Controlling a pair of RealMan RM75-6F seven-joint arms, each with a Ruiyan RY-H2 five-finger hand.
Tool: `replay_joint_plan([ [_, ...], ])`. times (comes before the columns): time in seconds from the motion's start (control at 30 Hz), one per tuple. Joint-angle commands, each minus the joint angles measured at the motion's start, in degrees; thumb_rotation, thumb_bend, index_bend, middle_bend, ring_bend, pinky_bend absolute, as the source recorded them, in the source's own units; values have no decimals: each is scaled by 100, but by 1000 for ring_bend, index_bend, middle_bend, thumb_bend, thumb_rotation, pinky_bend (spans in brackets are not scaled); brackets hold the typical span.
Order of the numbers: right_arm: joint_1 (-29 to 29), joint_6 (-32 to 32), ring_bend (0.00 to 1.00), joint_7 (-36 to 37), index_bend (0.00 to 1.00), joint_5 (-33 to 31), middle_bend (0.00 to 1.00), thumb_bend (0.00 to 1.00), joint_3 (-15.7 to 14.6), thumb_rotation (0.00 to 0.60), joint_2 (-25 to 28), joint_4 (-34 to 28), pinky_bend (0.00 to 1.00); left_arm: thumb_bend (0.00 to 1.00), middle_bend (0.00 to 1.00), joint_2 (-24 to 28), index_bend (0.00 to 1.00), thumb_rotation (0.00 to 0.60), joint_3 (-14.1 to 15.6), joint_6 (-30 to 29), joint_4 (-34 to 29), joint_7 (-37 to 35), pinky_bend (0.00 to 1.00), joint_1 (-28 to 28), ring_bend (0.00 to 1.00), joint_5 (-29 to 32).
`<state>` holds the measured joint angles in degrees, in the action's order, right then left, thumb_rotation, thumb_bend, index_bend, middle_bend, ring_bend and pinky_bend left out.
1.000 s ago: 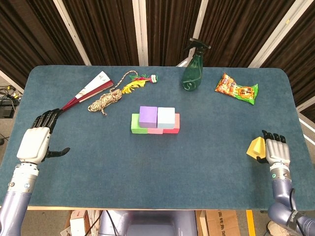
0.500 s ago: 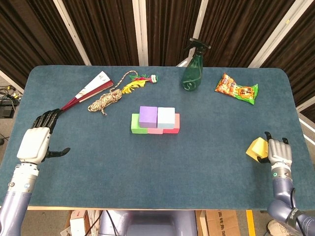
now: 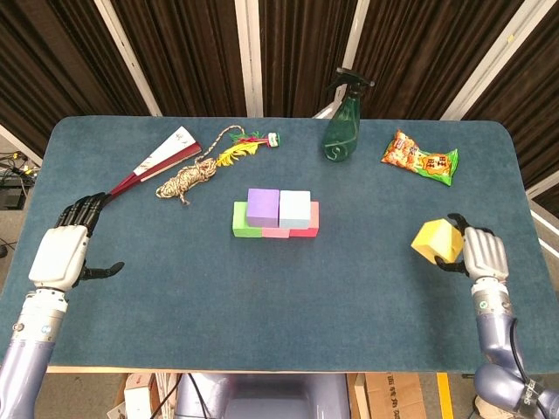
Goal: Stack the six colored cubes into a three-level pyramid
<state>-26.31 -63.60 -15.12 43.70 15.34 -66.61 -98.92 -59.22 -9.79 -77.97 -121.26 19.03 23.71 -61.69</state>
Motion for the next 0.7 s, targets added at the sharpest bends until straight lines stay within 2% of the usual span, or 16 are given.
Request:
replay_joint_plan([
  [0.03, -133, 47, 439, 310, 195, 122, 532, 290, 506, 600, 608, -831, 216, 166, 36, 21, 0, 600, -5, 2, -10, 5, 85, -6, 48, -19],
  [0.23, -670, 327, 439, -53, 195, -33, 532, 289, 899, 600, 1089, -1349, 216, 167, 36, 67, 0, 600, -23, -7, -46, -34, 85, -34, 48, -66],
  [0.4, -1378, 466, 439, -743, 195, -328, 532, 289, 1087, 600, 1161, -1587, 216, 166, 36, 122, 0, 600, -30, 61, -64, -114, 85, -45, 48, -52],
  [0.7, -2795, 706, 439, -2078, 195, -1164, 532, 289, 938, 600, 692, -1270, 216, 166, 36, 223, 0, 600, -41, 204, -103, -278, 85, -53, 48, -25],
])
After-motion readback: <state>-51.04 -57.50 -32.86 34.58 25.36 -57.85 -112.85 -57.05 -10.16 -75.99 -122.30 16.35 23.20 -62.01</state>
